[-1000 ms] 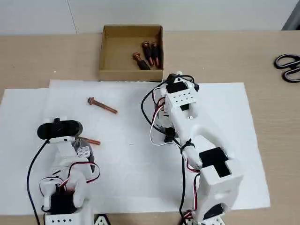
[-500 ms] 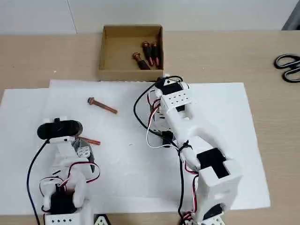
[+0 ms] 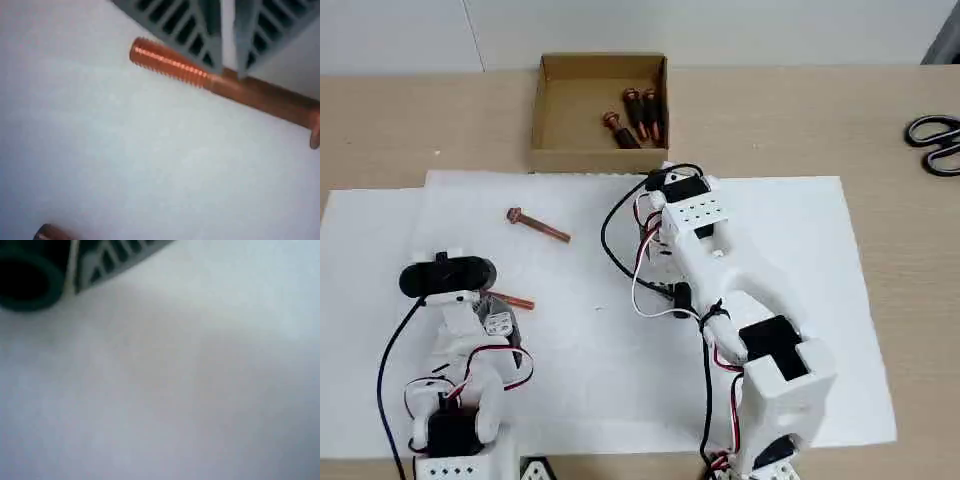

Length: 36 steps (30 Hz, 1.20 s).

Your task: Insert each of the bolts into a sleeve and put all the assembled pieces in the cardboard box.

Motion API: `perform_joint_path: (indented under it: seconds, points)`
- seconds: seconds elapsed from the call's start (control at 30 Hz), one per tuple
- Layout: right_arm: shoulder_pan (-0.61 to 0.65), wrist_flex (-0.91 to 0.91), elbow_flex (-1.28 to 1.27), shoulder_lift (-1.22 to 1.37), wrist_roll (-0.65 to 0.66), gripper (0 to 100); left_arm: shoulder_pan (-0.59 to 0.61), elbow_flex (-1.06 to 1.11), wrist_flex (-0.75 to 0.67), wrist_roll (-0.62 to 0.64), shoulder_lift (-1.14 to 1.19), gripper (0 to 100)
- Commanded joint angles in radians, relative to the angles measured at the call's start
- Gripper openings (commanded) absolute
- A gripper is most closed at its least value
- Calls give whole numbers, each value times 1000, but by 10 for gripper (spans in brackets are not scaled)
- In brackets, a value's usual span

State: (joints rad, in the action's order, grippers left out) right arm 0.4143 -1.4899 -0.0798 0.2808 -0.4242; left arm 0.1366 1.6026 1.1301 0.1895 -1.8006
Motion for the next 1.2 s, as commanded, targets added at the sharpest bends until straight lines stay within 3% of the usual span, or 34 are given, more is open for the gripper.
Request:
perform_joint_path:
  seconds: [0.0,0.23,1.17]
  points:
    - [16,-82,48,-87,9,207,2,-5,-17,-5,-11,6]
    - [45,-107,48,-176,9,199,-6,-5,-17,-5,-11,6]
    - [2,30,-23,24,9,197,2,-5,-15,-6,-11,6]
